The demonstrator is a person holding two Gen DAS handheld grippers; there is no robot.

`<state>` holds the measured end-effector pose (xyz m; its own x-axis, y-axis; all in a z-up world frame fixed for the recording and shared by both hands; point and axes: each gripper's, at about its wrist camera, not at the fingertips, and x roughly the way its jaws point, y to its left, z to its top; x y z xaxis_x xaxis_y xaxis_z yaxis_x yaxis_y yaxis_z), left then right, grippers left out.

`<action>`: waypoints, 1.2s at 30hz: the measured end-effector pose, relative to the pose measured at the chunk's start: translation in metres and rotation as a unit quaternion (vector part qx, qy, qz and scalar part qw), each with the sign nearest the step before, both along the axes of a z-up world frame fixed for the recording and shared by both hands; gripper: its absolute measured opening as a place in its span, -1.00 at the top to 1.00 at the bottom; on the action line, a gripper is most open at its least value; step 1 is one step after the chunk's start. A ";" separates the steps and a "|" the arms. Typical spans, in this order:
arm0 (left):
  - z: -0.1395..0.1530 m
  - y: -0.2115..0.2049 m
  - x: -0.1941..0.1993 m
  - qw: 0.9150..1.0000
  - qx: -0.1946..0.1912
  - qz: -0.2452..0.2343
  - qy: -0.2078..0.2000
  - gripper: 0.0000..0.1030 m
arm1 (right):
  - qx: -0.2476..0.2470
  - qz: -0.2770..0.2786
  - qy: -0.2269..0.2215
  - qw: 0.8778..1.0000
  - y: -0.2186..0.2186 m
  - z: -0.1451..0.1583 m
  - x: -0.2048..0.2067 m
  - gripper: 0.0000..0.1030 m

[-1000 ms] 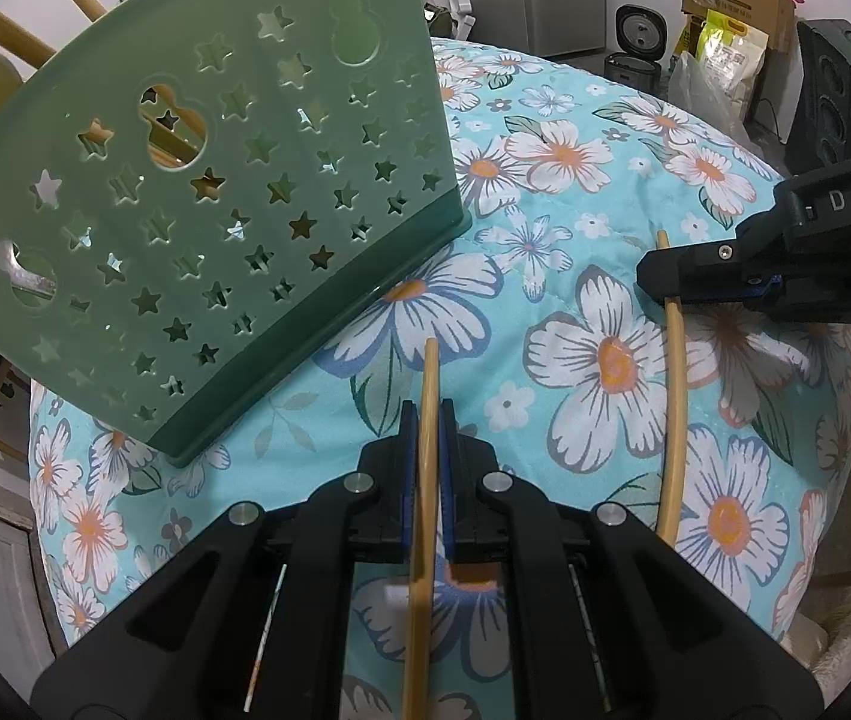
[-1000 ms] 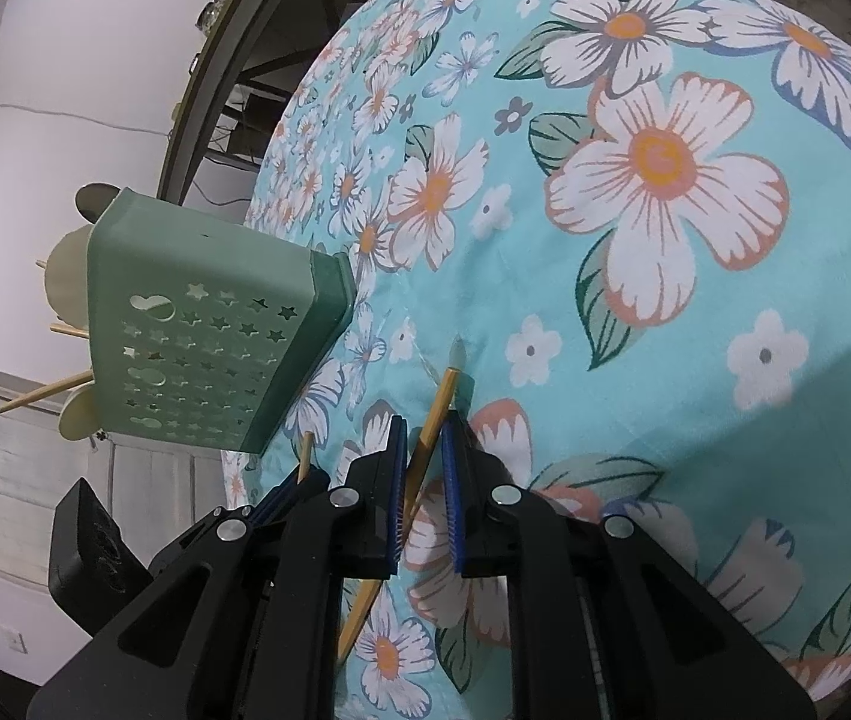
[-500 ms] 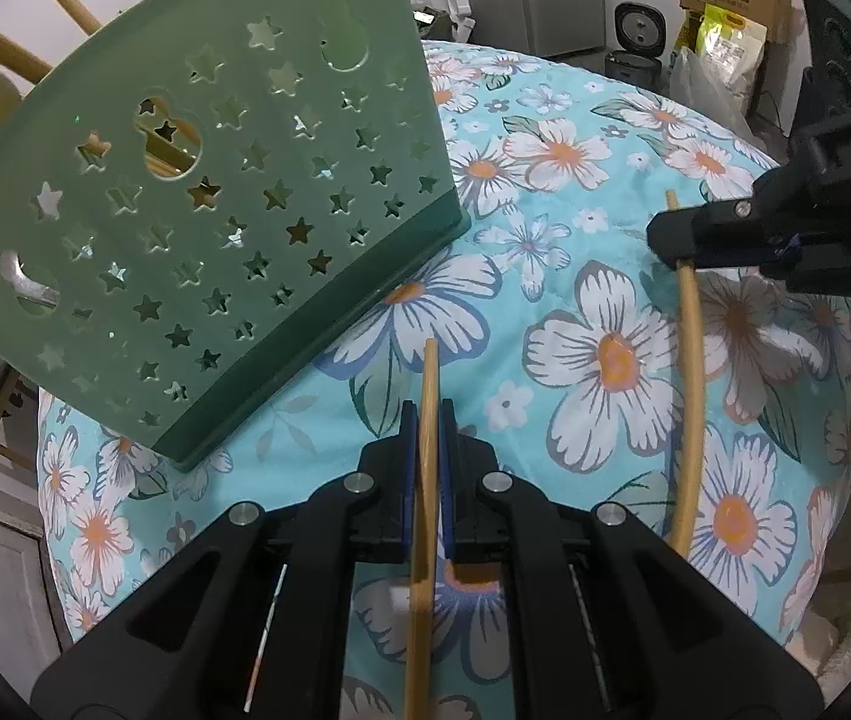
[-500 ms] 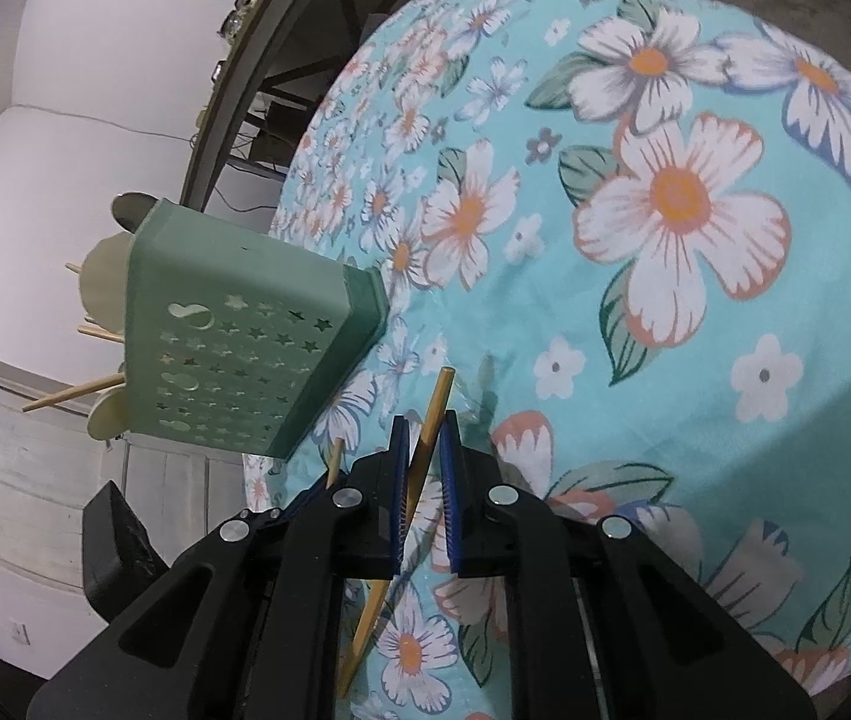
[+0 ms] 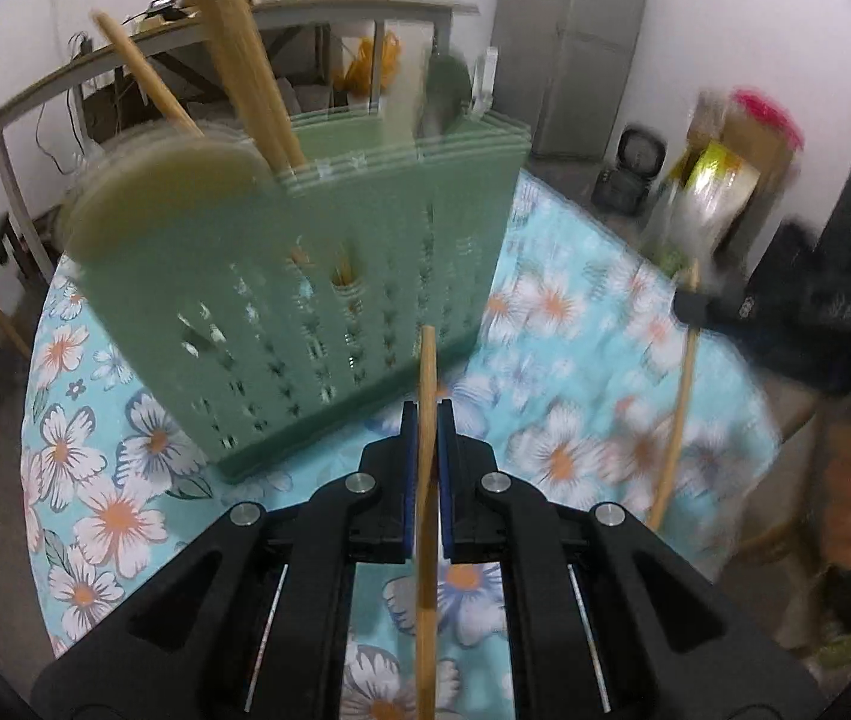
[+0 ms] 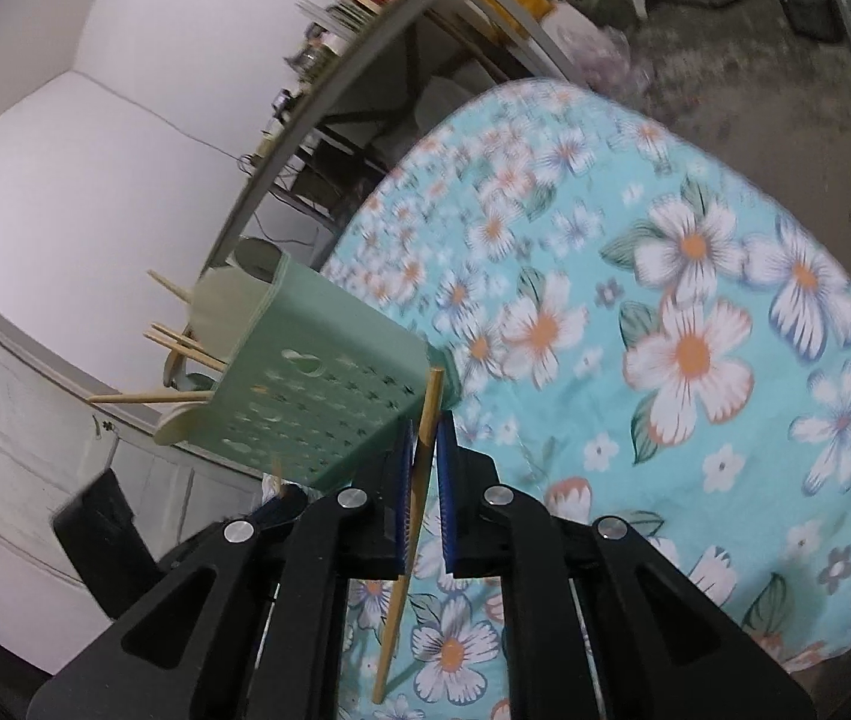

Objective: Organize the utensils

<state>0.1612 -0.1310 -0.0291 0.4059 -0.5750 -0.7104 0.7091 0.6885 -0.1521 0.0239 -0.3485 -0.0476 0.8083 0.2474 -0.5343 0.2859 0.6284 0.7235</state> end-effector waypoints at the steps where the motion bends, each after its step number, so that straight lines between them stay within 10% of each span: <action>1: 0.008 0.006 0.001 1.000 -0.015 0.001 0.003 0.90 | -0.011 -0.001 -0.006 1.000 0.001 0.007 -0.002 0.85; 18: 0.135 0.072 -0.001 0.983 -0.172 0.033 -0.058 0.90 | -0.132 0.010 -0.076 0.988 0.036 0.074 -0.017 0.88; 26: 0.202 0.085 -0.007 0.947 -0.259 0.075 -0.174 0.90 | -0.135 0.010 -0.075 0.988 0.037 0.076 -0.020 0.88; 36: 0.201 0.061 0.031 0.933 -0.231 0.138 -0.240 0.90 | -0.138 0.016 -0.068 0.988 0.039 0.076 -0.015 0.88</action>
